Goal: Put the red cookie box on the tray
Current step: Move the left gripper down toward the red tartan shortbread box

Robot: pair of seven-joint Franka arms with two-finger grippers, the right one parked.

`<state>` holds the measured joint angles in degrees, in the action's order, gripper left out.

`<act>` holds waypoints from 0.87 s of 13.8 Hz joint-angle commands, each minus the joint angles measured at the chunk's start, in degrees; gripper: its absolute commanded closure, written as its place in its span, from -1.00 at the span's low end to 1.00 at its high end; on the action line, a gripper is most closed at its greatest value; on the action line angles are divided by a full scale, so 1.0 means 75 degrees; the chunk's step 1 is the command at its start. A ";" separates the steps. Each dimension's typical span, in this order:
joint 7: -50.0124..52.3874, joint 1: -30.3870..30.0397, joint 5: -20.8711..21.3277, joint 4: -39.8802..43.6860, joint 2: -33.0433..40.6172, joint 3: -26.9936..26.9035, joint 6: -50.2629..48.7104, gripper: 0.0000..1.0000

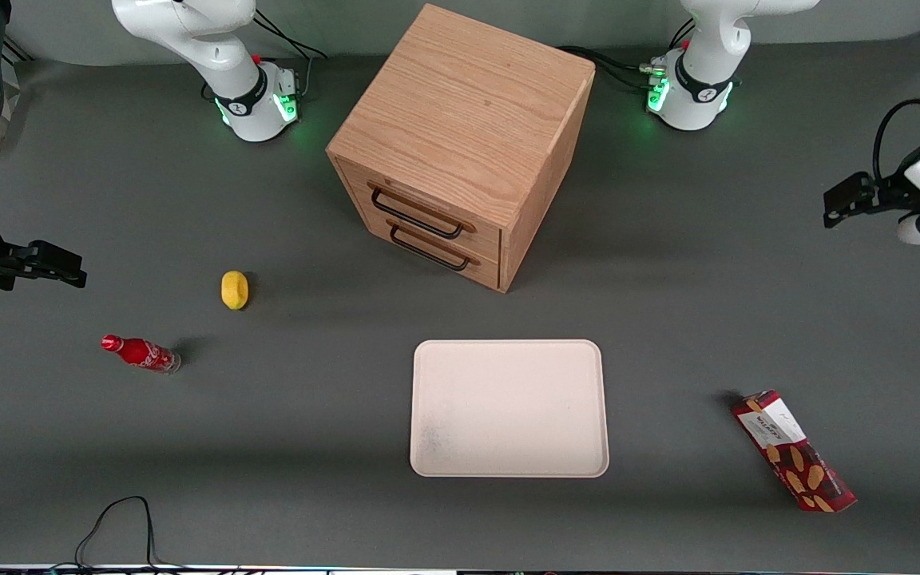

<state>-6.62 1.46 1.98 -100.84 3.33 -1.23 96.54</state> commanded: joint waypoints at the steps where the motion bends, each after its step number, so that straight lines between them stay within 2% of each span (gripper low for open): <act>1: -0.0067 0.0098 0.0064 0.0294 -0.0756 -0.0035 0.0521 -1.00; 5: 0.0891 0.0133 -0.0006 0.2588 -0.3052 -0.0257 0.0558 -0.99; 8: 0.1911 0.0063 -0.0251 0.3377 -0.4319 -0.0456 0.1339 -0.98; 12: 0.2312 0.0122 -0.1538 0.3379 -0.5632 -0.0995 0.3296 -0.98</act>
<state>8.63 1.46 -5.63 -78.65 -33.62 -6.41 117.45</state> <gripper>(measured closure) 0.004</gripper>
